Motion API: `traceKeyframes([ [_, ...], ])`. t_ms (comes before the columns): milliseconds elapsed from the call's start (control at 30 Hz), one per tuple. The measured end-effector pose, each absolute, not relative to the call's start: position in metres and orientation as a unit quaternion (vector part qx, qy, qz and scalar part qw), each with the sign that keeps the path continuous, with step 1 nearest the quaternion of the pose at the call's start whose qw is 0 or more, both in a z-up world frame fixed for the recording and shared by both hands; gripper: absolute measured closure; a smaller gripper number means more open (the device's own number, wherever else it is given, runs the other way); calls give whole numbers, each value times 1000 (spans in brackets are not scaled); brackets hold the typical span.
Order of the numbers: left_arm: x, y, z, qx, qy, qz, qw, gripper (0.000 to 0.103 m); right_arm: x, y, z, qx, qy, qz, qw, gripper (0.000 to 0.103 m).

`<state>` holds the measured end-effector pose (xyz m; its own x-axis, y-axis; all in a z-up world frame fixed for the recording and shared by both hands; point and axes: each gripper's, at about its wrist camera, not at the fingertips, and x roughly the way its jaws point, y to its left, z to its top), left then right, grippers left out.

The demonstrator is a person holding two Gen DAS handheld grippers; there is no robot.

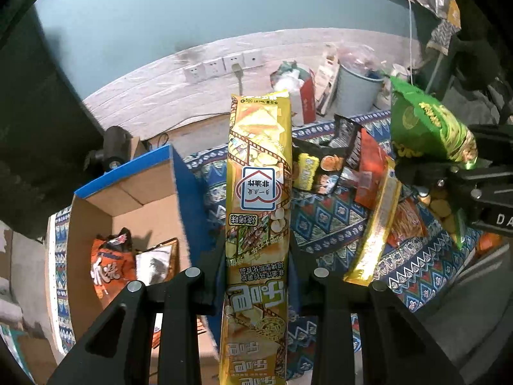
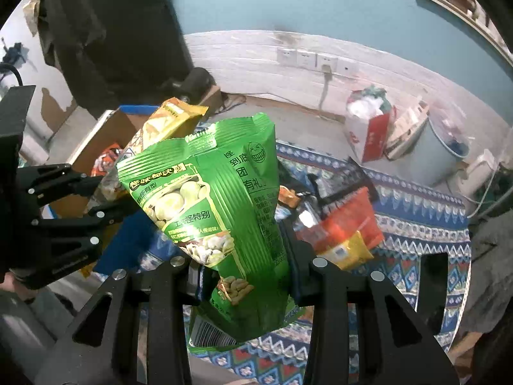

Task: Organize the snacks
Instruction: 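Carry the wafer bar and green bag over the box and release both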

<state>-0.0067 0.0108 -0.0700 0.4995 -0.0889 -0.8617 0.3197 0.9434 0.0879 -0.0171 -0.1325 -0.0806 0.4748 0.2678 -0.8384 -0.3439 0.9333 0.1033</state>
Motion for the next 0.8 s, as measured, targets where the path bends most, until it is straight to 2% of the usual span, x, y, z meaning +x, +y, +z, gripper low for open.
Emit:
traceKeyframes([
  [800,-3,119,-66,49,478,-37,876,72,16,-23,-72,-60,476,248,842,66],
])
